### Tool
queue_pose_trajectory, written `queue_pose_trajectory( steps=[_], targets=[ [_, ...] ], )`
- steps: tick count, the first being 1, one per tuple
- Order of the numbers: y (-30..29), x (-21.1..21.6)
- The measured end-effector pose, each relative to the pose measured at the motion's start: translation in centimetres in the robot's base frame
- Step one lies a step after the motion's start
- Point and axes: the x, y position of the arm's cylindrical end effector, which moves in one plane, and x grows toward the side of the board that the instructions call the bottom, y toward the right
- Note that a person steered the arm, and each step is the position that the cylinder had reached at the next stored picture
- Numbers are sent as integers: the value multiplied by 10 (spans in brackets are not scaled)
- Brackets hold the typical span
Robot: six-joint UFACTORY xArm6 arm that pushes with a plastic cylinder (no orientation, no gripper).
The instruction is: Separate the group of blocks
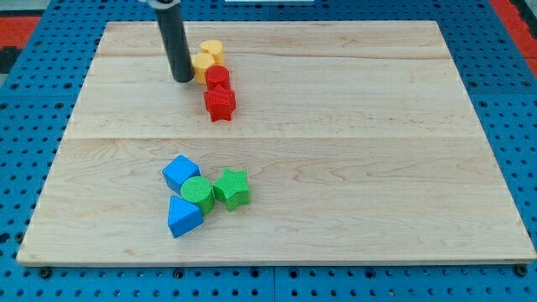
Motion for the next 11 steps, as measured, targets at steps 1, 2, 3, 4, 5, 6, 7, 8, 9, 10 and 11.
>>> queue_pose_trajectory(
  steps=[1, 2, 3, 4, 5, 6, 7, 8, 9, 10, 11],
  targets=[
    [35, -2],
    [63, 0],
    [51, 29],
    [50, 29],
    [0, 44],
    [-14, 100],
    [19, 138],
    [51, 161],
    [34, 189],
    [11, 190],
    [-4, 206]
  ],
)
